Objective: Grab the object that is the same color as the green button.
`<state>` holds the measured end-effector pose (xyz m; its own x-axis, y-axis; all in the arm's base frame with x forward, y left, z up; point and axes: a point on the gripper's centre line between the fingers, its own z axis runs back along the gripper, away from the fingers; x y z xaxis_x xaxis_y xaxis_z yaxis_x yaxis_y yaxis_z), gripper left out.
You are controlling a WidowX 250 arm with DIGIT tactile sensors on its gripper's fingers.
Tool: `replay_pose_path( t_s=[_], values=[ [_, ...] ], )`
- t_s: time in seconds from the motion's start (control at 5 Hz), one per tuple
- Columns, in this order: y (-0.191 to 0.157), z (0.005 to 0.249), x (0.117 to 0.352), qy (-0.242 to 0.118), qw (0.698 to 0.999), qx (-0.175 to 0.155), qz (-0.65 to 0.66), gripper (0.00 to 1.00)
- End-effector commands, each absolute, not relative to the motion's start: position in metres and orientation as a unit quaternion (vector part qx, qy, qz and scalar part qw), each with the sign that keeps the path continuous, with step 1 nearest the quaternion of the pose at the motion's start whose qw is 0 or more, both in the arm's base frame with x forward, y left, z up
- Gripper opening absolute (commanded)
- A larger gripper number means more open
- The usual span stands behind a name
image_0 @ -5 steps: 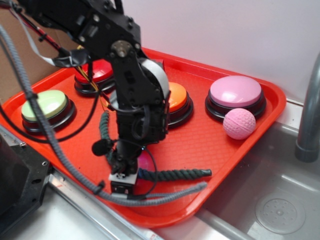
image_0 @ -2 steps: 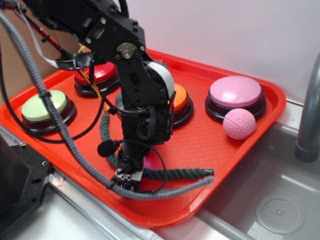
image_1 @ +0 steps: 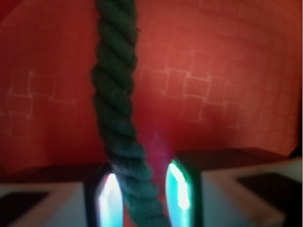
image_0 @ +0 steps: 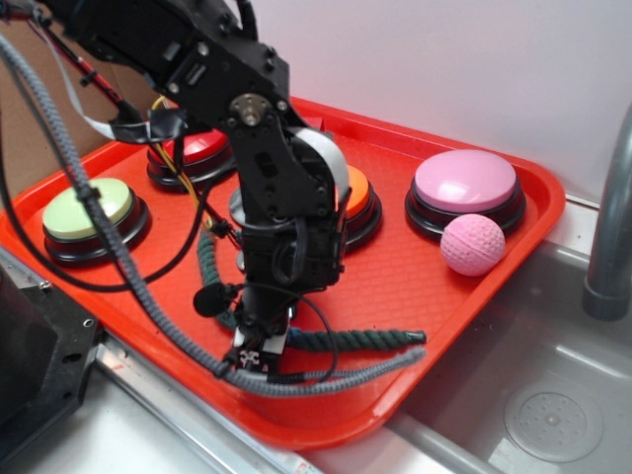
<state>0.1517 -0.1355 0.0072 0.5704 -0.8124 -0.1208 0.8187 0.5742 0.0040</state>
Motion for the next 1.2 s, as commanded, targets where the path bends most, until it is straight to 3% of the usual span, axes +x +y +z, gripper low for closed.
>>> replay_pose_path(
  t_s=[0.0, 0.2, 0.4, 0.6, 0.8, 1.0],
  values=[
    [-0.133, 0.006, 0.134, 0.05, 0.896, 0.039, -0.439, 0.0],
    [-0.127, 0.032, 0.135, 0.004, 0.909, 0.038, -0.416, 0.0],
    [-0.116, 0.083, 0.132, 0.008, 0.94, 0.034, -0.339, 0.0],
    [-0.107, 0.132, 0.112, 0.012, 0.974, 0.055, -0.218, 0.0],
    [-0.104, 0.181, 0.089, -0.018, 0.995, 0.023, -0.095, 0.0],
    [-0.108, 0.23, 0.081, -0.037, 0.999, 0.006, -0.031, 0.0]
  ],
)
